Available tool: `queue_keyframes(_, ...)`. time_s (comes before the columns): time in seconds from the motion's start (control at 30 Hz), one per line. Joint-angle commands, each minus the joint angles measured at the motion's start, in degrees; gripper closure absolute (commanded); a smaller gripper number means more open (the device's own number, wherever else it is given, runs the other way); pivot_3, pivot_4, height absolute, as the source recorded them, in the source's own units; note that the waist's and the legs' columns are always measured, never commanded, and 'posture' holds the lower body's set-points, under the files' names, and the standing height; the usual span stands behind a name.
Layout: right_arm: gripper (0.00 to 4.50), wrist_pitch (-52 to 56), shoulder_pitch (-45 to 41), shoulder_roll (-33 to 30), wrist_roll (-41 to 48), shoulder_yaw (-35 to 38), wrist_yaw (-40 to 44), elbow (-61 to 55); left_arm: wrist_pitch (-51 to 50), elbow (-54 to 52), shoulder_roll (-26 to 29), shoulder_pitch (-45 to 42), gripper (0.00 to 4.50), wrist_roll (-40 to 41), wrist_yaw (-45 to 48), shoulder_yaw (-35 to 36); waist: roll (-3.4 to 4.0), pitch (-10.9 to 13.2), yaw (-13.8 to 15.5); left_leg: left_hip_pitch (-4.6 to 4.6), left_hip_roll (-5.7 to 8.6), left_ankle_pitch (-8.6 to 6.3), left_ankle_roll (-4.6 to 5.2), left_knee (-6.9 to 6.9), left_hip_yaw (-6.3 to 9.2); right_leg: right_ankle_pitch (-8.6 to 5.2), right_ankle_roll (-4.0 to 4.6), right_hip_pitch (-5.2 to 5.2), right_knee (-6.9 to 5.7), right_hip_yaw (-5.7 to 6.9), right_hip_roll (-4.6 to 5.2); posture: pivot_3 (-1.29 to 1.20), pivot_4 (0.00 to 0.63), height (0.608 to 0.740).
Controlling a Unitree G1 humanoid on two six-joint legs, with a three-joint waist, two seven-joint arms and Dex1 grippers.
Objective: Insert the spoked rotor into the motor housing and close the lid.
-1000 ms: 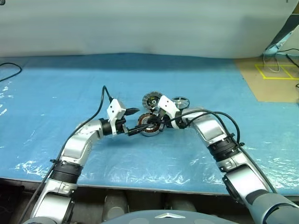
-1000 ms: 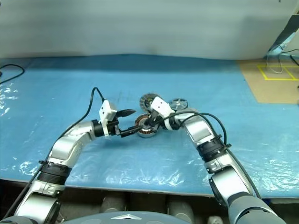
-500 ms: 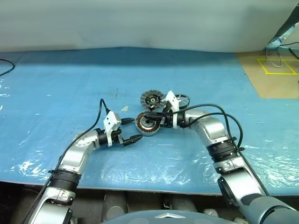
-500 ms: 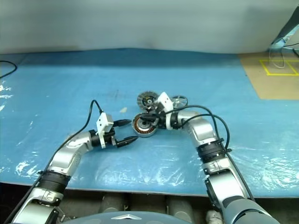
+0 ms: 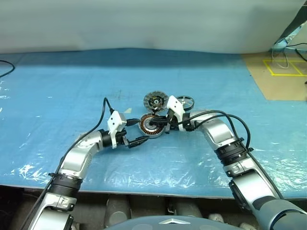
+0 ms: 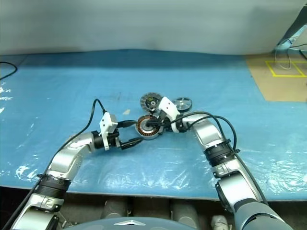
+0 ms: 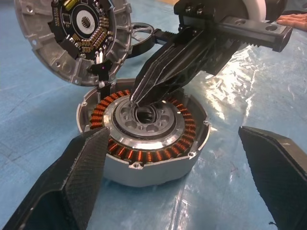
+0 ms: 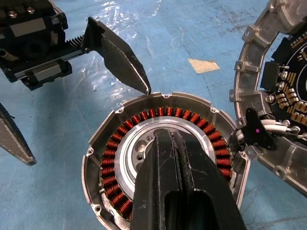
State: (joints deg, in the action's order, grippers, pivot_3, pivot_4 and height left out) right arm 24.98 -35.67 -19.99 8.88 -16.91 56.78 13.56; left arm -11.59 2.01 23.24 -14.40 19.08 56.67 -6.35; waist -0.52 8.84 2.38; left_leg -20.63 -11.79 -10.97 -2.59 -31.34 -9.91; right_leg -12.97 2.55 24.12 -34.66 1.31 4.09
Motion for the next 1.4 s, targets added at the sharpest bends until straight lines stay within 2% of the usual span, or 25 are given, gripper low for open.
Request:
queue_keyframes(0.03,4.46,-1.32,-1.02,0.46,0.3,0.99,-0.2,-0.5,-0.41,-2.81,0.66,0.15,0.0,1.25,0.05,0.94,0.0,0.0,0.04,0.0,0.0,0.01,0.01,0.0,0.0,0.0,0.0,0.0,-0.01,0.0,0.0,0.0,0.15,0.74)
queue_keyframes(0.2,4.46,0.36,-1.24,1.11,2.7,3.2,-0.35,-0.74,-1.57,-2.52,0.41,-1.52,0.0,1.35,-0.25,0.95,-0.01,0.01,0.13,-0.02,0.0,0.01,0.04,-0.09,0.0,0.0,0.0,0.0,-0.05,0.0,0.01,0.0,0.15,0.74)
queue_keyframes(0.37,4.46,-1.62,-1.37,0.51,1.18,3.5,-1.13,-0.51,-2.66,-3.75,0.26,-1.49,0.0,1.42,-0.81,0.83,-0.01,0.01,0.1,-0.01,0.0,0.01,0.03,-0.2,0.0,0.01,0.03,-0.01,-0.1,-0.01,0.01,0.0,0.15,0.74)
queue_keyframes(0.47,3.91,-1.29,-0.74,-0.89,1.64,2.82,0.99,-3.59,-3.01,-4.37,0.35,-1.13,0.0,1.52,-1.03,0.89,-0.01,0.01,0.12,-0.02,0.0,0.03,0.06,-0.2,0.0,0.01,0.03,-0.01,-0.1,0.0,0.0,0.0,0.15,0.74)
queue_keyframes(0.57,2.93,-1.87,-0.79,-3.07,-0.93,0.42,2.29,-5.74,-2.88,-4.74,0.59,-0.43,0.0,1.61,-0.94,1.1,-0.02,0.01,0.12,-0.04,0.0,0.06,0.13,-0.2,0.0,0.01,0.03,-0.01,-0.09,0.0,0.0,0.0,0.15,0.74)
queue_keyframes(0.77,2.93,-6.05,-1.67,-5.39,-5.28,-3.44,3.37,-6.9,-1.74,-2.22,0.66,-1.02,0.0,1.56,-0.46,1.4,-0.02,0.01,0.06,-0.02,0.0,0.04,0.12,-0.29,0.01,0.03,0.05,-0.01,-0.16,0.01,0.0,0.0,0.15,0.74)
queue_keyframes(1.03,2.93,-9.0,-3.62,-2.66,-7.77,-3.9,1.54,-1.07,-0.59,-1.4,0.38,-0.52,0.0,1.15,-1.52,1.59,-0.02,0.01,0.08,-0.04,0.0,0.05,0.14,-0.4,0.01,0.06,0.09,-0.01,-0.2,0.01,0.0,0.0,0.15,0.74)
queue_keyframes(1.4,2.93,-12.51,-3.75,-2.58,-11.38,-5.23,1.85,2.92,-0.97,-1.57,-0.09,-1.35,0.0,0.53,-2.75,0.49,-0.02,0.01,0.11,-0.07,0.0,0.05,0.2,-0.53,0.01,0.07,0.11,-0.02,-0.25,0.02,-0.01,0.0,0.15,0.74)
